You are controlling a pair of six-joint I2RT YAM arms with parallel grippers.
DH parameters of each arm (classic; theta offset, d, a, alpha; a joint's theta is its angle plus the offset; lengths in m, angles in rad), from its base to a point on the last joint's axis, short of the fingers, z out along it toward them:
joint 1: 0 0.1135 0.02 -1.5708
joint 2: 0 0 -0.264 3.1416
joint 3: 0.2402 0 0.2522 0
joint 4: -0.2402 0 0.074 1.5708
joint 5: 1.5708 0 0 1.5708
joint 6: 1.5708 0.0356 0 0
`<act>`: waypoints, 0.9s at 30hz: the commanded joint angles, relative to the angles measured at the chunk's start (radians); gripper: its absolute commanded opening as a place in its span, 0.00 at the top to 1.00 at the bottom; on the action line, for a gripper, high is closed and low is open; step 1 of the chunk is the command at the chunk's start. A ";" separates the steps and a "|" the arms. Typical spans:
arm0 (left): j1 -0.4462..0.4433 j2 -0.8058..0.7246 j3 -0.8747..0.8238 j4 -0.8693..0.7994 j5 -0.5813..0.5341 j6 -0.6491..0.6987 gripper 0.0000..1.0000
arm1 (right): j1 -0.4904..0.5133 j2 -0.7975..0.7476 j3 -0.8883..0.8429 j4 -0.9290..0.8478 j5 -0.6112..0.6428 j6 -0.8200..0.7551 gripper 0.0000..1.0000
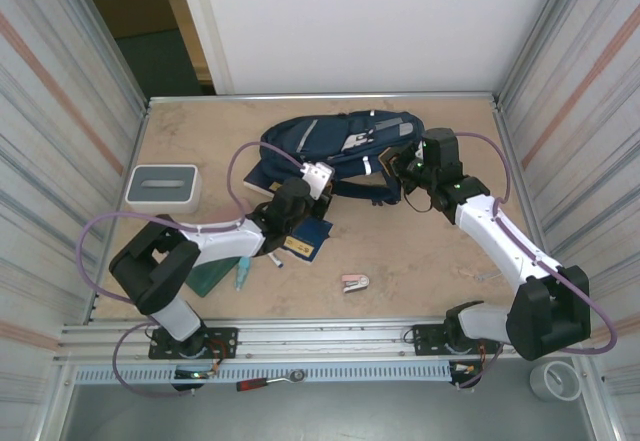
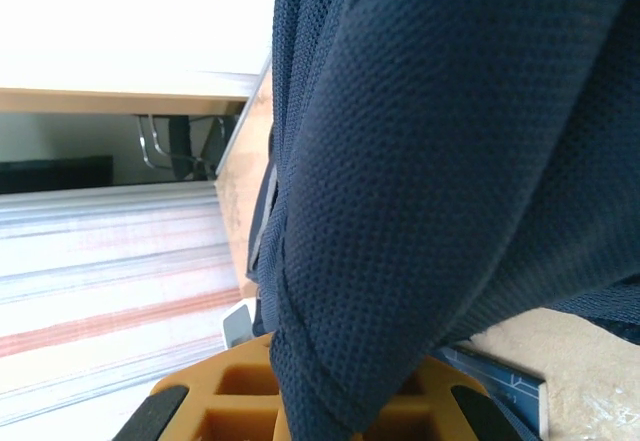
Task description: Pack the student bag
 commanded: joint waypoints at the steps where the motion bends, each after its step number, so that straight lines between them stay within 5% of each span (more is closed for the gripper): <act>1: 0.025 -0.046 -0.008 0.009 -0.001 -0.029 1.00 | -0.028 -0.024 0.027 -0.008 -0.014 -0.092 1.00; 16: 0.191 -0.213 -0.108 -0.223 0.060 -0.094 1.00 | -0.227 0.137 0.153 -0.217 -0.127 -0.425 1.00; 22: 0.173 -0.205 -0.085 -0.334 0.135 -0.096 1.00 | -0.264 0.286 0.244 -0.215 -0.185 -0.478 1.00; 27: 0.112 -0.120 0.003 -0.387 0.147 -0.122 1.00 | -0.287 0.426 0.346 -0.206 -0.190 -0.506 0.90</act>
